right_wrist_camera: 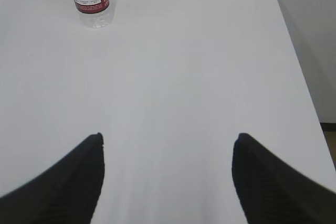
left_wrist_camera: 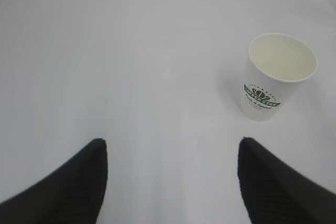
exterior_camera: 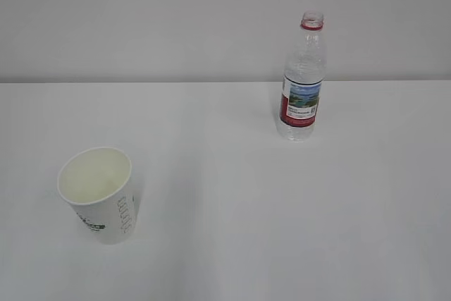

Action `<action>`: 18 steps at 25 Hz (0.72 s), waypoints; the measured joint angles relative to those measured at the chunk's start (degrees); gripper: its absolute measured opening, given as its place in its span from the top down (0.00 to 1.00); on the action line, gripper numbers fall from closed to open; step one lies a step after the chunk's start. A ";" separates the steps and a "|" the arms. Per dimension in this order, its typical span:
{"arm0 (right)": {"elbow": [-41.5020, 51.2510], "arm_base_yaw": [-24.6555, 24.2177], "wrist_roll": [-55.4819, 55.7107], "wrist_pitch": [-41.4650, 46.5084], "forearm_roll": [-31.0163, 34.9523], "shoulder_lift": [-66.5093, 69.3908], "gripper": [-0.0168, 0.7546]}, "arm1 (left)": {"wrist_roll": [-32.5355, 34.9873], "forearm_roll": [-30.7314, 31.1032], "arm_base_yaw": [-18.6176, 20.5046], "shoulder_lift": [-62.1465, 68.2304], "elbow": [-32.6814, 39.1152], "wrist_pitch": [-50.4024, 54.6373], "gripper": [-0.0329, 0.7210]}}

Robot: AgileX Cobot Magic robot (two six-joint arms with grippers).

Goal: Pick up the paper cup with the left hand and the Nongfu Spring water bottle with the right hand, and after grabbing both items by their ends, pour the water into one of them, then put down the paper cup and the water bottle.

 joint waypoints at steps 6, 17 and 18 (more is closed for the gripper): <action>0.00 0.00 0.00 0.00 0.00 0.00 0.24 | 0.00 0.00 0.00 0.00 0.00 0.00 0.21; 0.00 0.00 0.00 0.00 0.00 0.00 0.24 | 0.00 0.00 0.00 0.00 0.00 0.00 0.21; 0.00 0.00 0.00 0.00 0.00 0.00 0.24 | 0.00 0.00 0.00 0.00 0.00 0.00 0.21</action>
